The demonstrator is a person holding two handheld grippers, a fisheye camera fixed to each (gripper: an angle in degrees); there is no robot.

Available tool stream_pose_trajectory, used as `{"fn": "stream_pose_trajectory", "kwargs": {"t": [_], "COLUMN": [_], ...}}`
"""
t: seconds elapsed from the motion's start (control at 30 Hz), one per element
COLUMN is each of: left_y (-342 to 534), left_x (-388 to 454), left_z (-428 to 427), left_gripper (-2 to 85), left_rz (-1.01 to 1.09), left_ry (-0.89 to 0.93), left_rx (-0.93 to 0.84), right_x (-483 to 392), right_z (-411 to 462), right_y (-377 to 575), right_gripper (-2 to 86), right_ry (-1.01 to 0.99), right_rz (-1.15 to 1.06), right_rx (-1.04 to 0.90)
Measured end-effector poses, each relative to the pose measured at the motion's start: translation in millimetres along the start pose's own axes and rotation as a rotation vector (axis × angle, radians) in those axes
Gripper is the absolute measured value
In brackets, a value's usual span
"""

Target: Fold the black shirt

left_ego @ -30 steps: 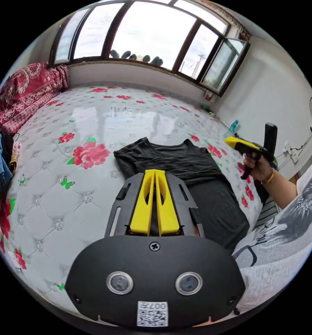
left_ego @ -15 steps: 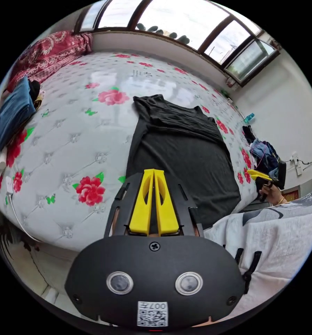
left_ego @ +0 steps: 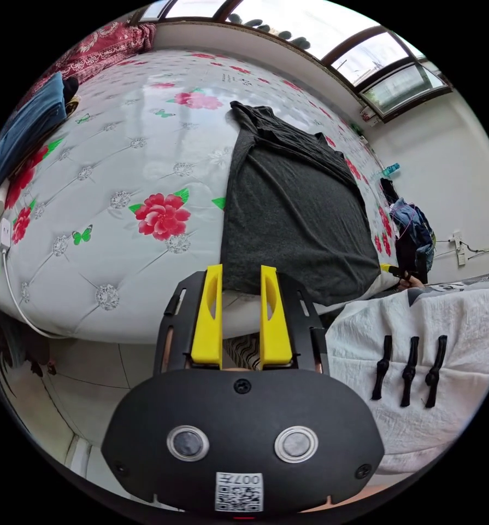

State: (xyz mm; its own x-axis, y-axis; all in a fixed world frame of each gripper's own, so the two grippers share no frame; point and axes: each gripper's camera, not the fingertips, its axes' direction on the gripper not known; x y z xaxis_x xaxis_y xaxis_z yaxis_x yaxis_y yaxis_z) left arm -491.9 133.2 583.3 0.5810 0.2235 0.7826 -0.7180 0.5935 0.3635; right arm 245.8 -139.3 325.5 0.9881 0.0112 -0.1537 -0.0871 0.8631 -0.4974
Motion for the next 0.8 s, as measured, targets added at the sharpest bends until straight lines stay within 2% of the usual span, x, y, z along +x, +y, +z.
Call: {"fn": "stream_pose_trajectory", "kwargs": {"t": [0.23, 0.4, 0.43, 0.53, 0.67, 0.8], "left_y": [-28.6, -45.5, -48.8, -55.6, -58.5, -70.2], "left_x": [-38.2, -55.5, -62.0, -75.0, -78.0, -87.2], "left_z": [26.4, 30.2, 30.0, 38.9, -2.0, -24.7], "left_gripper": [10.0, 5.3, 3.7, 0.2, -0.6, -0.8], "left_rz": [0.004, -0.006, -0.014, -0.015, 0.005, -0.005], "left_ry": [0.073, 0.069, 0.09, 0.311, 0.312, 0.358], "left_rx": [-0.075, -0.103, -0.12, -0.26, -0.181, -0.177], "right_x": [23.5, 29.7, 31.3, 30.4, 18.7, 22.7], "right_z": [-1.6, -2.6, 0.3, -2.3, -49.2, -67.9], "right_y": [-17.1, -31.4, -35.1, -41.4, -40.6, -37.3], "right_gripper": [4.0, 1.1, 0.8, 0.8, 1.0, 0.2], "right_ry": [-0.14, -0.158, -0.179, -0.282, -0.341, -0.327], "right_rz": [0.031, 0.04, 0.036, 0.015, -0.041, -0.02], "right_rx": [-0.029, -0.068, -0.114, -0.187, -0.093, -0.145]}}
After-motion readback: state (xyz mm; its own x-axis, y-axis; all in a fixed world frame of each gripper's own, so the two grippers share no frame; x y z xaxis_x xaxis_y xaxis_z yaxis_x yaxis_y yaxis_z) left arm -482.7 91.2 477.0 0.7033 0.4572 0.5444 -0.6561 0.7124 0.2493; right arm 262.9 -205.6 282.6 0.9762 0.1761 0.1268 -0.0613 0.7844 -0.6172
